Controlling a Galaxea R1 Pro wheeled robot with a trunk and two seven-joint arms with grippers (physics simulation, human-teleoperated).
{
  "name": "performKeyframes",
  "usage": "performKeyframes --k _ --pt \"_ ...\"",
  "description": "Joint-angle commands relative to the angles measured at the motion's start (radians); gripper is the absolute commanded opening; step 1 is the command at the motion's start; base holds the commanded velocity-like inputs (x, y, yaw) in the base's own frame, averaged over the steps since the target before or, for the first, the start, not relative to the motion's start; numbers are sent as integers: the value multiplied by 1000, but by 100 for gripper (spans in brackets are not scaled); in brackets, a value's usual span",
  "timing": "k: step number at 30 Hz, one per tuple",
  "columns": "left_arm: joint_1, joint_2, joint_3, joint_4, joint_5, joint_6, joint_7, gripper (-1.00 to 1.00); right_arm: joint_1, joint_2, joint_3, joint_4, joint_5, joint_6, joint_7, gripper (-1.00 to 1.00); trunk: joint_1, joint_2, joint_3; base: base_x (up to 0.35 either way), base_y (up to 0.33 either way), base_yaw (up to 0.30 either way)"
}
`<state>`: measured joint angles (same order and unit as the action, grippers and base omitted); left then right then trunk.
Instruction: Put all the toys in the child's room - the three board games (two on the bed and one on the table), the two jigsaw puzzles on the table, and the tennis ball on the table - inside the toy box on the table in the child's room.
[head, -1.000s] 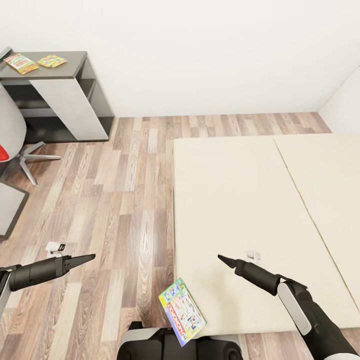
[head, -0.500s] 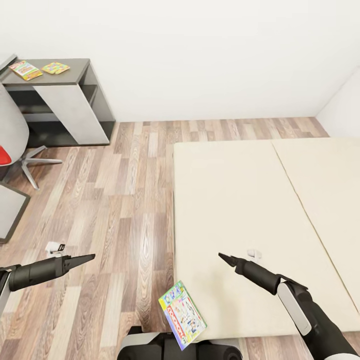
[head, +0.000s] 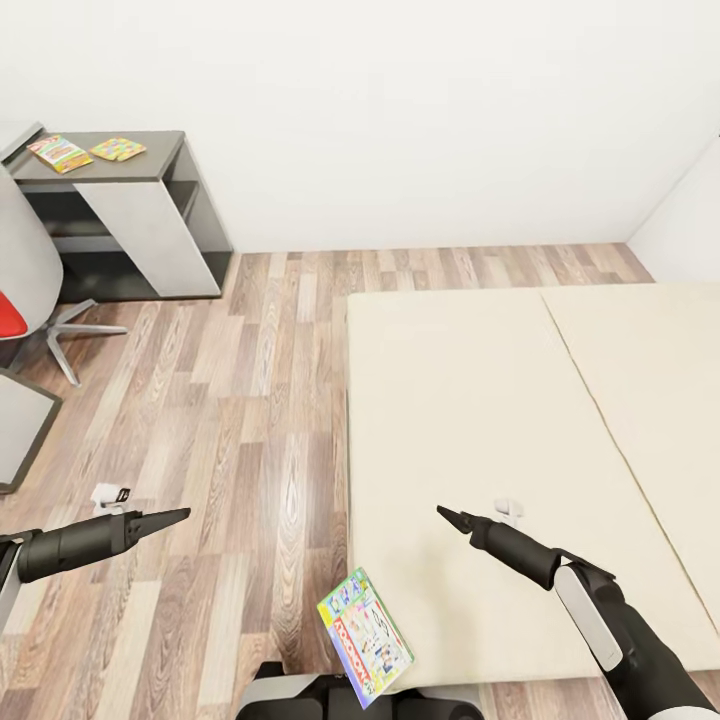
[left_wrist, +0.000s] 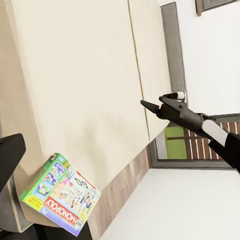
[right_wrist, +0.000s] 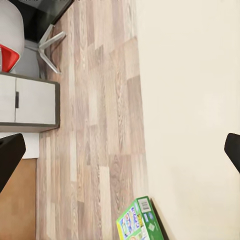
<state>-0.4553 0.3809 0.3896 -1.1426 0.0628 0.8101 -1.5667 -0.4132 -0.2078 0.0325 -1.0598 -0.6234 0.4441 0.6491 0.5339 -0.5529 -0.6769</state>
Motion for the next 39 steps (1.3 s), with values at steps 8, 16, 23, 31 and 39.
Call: performKeyframes --k 8,16,23,31,39 --pt "0 1 0 0 -1 11 -4 100 0 0 1 -1 -9 8 -2 100 0 -1 12 0 0 0" --pt "0 1 0 0 -1 11 -4 100 0 0 1 -1 -8 8 -1 100 0 -1 26 0 0 0" --pt "0 1 0 0 0 11 -4 100 0 0 1 -1 -8 8 0 100 0 -1 37 0 0 0" --pt "0 1 0 0 -1 11 -4 100 -1 1 1 -1 -6 8 0 100 0 -1 51 0 0 0" --pt "0 1 0 0 -1 11 -4 100 -1 2 1 -1 -7 8 0 100 0 -1 64 0 0 0"
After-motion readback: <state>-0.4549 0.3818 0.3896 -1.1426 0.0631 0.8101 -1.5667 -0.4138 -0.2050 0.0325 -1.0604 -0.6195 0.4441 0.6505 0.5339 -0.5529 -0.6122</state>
